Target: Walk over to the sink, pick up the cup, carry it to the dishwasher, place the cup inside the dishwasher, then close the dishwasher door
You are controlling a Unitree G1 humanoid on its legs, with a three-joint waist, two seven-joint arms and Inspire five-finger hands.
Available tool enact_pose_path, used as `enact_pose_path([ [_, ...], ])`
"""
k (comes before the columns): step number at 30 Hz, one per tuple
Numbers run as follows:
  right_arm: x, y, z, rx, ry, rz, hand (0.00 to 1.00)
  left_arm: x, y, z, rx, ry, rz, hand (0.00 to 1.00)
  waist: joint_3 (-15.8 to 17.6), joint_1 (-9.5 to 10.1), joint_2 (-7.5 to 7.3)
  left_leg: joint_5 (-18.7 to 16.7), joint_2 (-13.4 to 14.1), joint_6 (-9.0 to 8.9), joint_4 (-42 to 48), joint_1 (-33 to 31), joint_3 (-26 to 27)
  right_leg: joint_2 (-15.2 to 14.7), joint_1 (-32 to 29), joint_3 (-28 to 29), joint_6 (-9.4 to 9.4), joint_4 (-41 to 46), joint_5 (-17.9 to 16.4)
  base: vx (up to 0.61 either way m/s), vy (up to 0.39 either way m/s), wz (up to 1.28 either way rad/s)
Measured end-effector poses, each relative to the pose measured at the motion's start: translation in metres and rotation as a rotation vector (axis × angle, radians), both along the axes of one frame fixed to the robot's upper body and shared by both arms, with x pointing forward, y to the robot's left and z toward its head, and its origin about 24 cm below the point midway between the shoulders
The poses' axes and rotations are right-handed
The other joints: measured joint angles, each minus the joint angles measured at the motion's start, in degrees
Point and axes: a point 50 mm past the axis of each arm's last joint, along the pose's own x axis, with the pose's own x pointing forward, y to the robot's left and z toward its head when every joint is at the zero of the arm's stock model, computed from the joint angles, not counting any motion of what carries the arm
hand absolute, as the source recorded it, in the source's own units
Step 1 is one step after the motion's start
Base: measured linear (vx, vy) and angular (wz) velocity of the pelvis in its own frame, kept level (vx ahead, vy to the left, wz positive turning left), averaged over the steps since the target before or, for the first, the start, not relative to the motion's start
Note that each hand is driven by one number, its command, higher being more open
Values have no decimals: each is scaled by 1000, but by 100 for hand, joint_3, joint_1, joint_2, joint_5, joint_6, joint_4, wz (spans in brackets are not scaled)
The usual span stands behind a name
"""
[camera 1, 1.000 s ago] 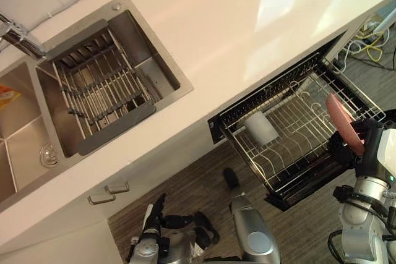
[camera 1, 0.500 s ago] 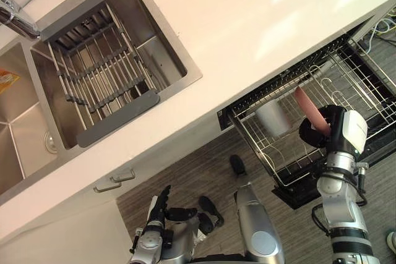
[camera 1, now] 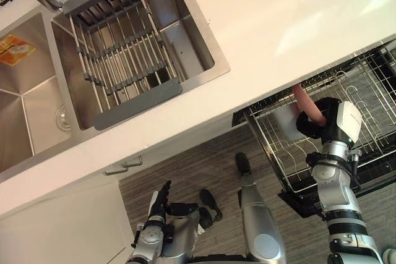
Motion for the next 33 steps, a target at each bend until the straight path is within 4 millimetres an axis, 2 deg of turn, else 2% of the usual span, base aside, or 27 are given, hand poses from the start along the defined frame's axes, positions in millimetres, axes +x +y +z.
enact_pose_path([
  [5,-5,-14,1,8,-19,-81,0,3,-2,2,-1,-11,2,100,29,5,29,-11,-18,24,106,-165,-10,-35,-169,7,16,106,-15,3,-9,2],
  [14,-12,-28,4,-4,-38,-186,0,4,-2,2,3,-20,14,100,38,25,52,-10,-18,27,139,-275,40,-35,-304,48,24,149,-22,5,-8,-1],
  [15,-13,-28,4,-8,-36,-194,100,5,-3,3,2,-22,14,100,37,35,55,-10,-18,27,139,-290,45,-34,-328,52,19,159,-19,31,-21,-2],
  [22,-12,-29,6,-15,-45,-217,100,11,-9,5,-11,-38,13,100,53,163,114,-9,-11,28,143,-350,56,-33,-390,46,13,185,-20,22,-13,0],
  [33,-5,-10,11,28,-101,-178,100,17,-19,8,-36,-53,15,100,53,198,128,-9,-1,27,172,-426,62,-38,-462,37,12,202,-21,25,-16,0],
])
